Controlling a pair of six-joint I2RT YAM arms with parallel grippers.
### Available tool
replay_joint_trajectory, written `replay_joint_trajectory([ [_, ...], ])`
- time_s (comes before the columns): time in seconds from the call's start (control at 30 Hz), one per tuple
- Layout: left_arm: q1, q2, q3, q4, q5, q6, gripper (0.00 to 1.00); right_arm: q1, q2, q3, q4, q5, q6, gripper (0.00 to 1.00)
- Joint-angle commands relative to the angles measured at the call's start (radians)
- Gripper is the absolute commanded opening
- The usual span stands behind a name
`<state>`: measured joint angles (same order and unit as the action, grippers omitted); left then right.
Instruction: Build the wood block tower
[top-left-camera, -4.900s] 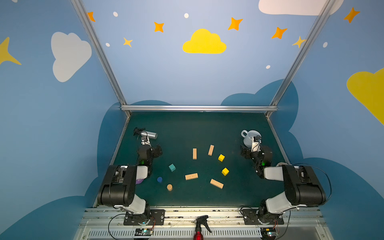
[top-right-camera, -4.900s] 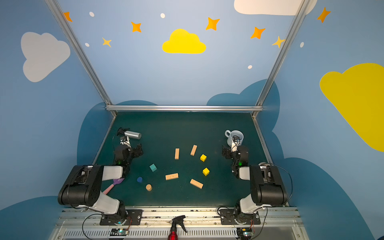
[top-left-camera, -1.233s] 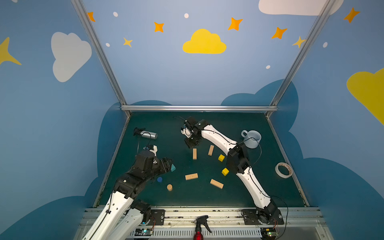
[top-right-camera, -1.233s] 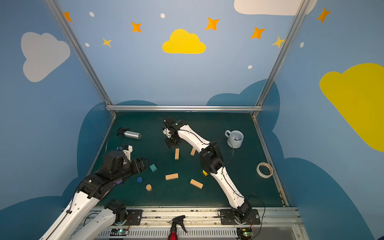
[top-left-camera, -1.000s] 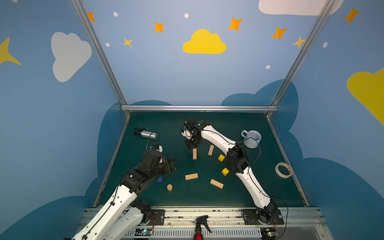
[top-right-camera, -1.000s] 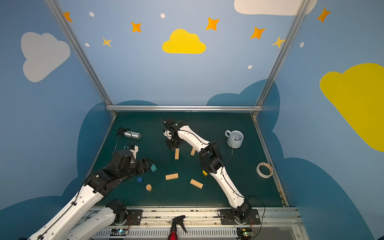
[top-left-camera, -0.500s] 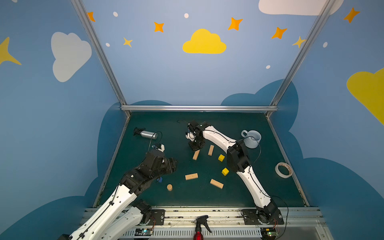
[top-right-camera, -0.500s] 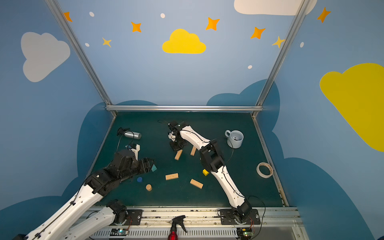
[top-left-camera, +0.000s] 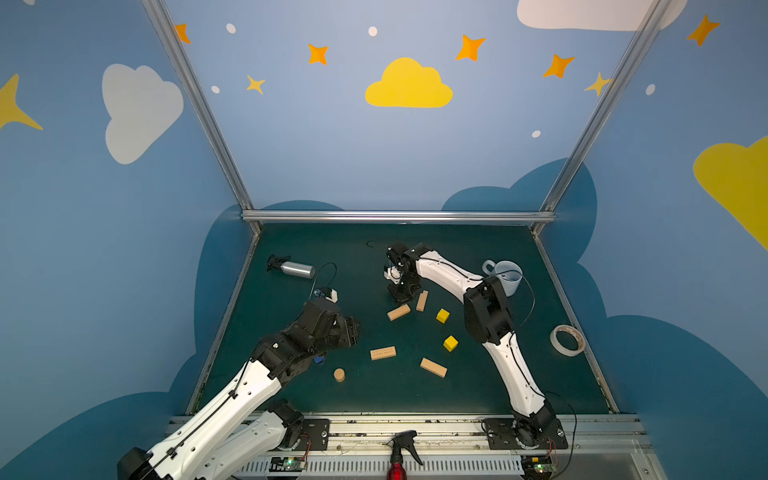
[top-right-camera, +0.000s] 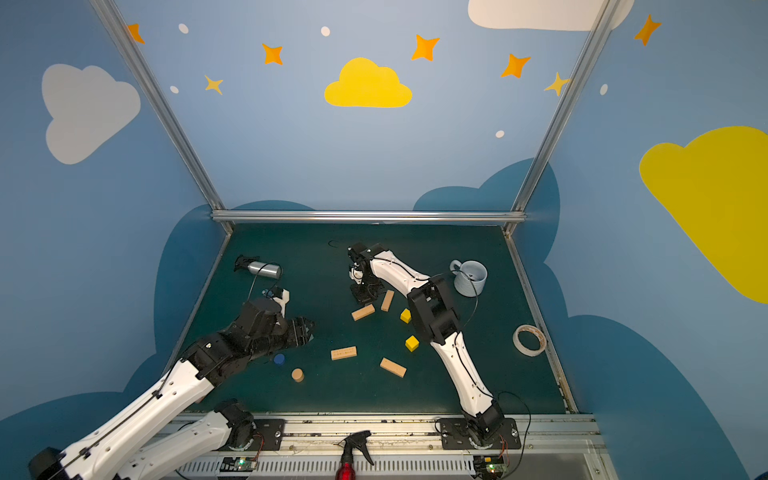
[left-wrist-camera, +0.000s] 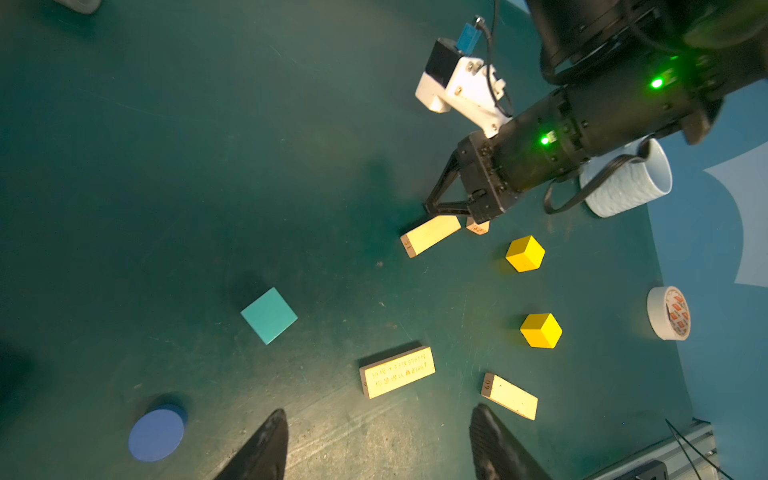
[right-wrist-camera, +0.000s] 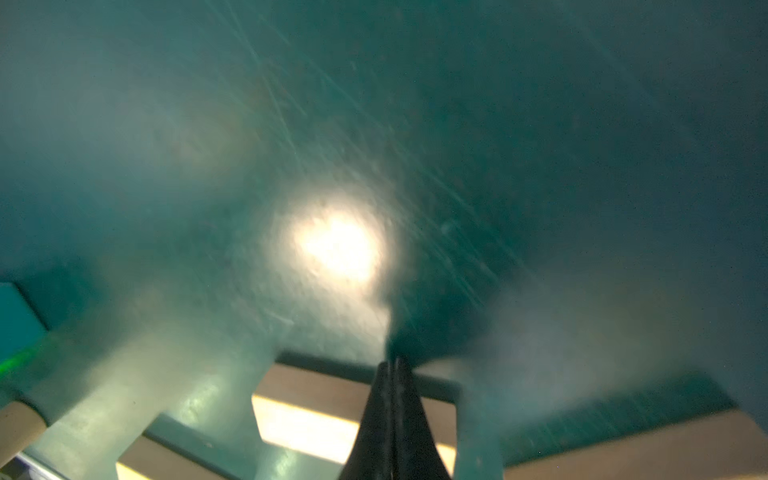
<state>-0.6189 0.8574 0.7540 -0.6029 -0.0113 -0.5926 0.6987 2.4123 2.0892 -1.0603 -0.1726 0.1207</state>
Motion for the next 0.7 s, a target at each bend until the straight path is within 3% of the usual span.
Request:
replay_joint_trajectory([
  [0.0,-0.017,0.03,0.019,0.04,-0.009,-0.007,0.69,-0.002,-0.077,-0.048,0.012,0.013,0.02,0.0],
  [0.37,-0.054,0.251,0.068,0.129,0.034,-0.003,0.68,-0.019,-0.179,-0.1,0.02,-0.015,0.038,0.0],
  [0.47,-0.055,0.327,0.079,0.189,0.08,-0.008,0.65,-0.03,-0.229,-0.13,0.03,-0.026,0.037,0.12],
  [0.57,-0.056,0.417,0.107,0.222,0.119,-0.026,0.65,-0.047,-0.278,-0.184,0.06,-0.078,0.037,0.36],
  [0.67,-0.056,0.507,0.136,0.243,0.146,-0.048,0.62,-0.07,-0.317,-0.252,0.093,-0.122,0.036,0.42],
])
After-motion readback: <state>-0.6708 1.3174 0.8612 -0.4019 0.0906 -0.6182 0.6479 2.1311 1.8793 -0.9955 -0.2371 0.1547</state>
